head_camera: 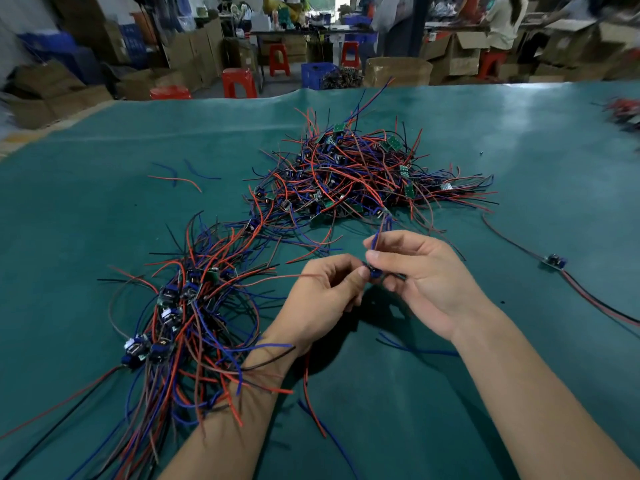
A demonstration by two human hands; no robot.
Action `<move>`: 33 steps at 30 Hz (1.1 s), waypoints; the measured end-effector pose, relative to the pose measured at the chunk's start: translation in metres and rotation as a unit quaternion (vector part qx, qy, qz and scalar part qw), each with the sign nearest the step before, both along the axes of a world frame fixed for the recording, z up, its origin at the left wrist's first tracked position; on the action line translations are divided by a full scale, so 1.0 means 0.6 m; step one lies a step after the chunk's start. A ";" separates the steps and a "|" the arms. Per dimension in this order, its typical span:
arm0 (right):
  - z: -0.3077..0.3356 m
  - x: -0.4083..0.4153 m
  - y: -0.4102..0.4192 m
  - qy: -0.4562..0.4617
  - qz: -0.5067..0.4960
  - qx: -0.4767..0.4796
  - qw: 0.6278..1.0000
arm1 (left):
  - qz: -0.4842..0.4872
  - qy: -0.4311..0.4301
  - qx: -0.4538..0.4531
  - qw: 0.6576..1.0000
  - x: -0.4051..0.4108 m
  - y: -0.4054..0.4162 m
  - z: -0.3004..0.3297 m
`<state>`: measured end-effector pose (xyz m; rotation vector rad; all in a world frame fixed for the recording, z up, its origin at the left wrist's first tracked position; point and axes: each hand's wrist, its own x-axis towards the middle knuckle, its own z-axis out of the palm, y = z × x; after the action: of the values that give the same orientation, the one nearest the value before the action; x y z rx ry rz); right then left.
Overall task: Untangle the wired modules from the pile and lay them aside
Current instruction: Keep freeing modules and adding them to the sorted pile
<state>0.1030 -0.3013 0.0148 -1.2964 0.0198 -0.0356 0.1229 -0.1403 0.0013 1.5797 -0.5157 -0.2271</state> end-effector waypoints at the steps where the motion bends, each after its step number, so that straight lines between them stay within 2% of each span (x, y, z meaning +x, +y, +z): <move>1: 0.001 0.000 0.000 -0.013 -0.021 -0.021 0.999 | -0.004 -0.002 0.009 1.000 0.000 0.000 0.000; 4: -0.001 0.000 -0.004 -0.072 -0.125 -0.155 0.977 | -0.010 -0.008 0.029 0.999 0.000 0.001 0.001; 6: -0.004 0.002 -0.005 -0.108 -0.193 -0.276 0.935 | -0.011 -0.006 0.027 1.000 0.000 0.001 0.001; 8: -0.005 0.005 -0.004 -0.126 -0.242 -0.340 0.900 | -0.011 -0.008 0.026 1.000 0.000 0.001 0.000; 13: 0.001 0.006 -0.034 -0.149 -0.346 -0.379 0.846 | -0.019 -0.008 0.040 0.999 0.001 0.002 -0.002; 18: 0.000 0.004 -0.060 -0.162 -0.419 -0.362 0.817 | -0.025 -0.004 0.040 0.999 0.001 0.001 -0.001; 22: 0.001 0.010 -0.074 -0.133 -0.463 -0.235 0.844 | -0.020 0.001 0.037 0.999 0.002 0.000 -0.002; 25: 0.003 0.013 -0.080 -0.099 -0.506 -0.067 0.854 | 0.003 0.003 0.019 1.000 0.003 -0.001 -0.003; 27: 0.008 0.012 -0.073 -0.056 -0.483 0.024 0.874 | 0.037 0.014 -0.013 0.999 0.005 -0.002 -0.005; 29: 0.010 0.008 -0.054 -0.010 -0.399 0.003 0.917 | 0.057 0.027 -0.038 0.997 0.005 -0.002 -0.005; 31: 0.003 0.002 -0.025 0.003 -0.248 -0.111 0.962 | 0.056 0.034 -0.048 0.997 0.004 -0.003 -0.005; 33: -0.003 -0.003 0.006 -0.033 -0.125 -0.213 0.968 | 0.042 0.035 -0.045 0.997 0.002 -0.003 -0.004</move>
<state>0.1012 -0.2977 0.0128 -1.7159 0.1241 -0.3145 0.1242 -0.1419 -0.0011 1.4963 -0.3984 -0.1929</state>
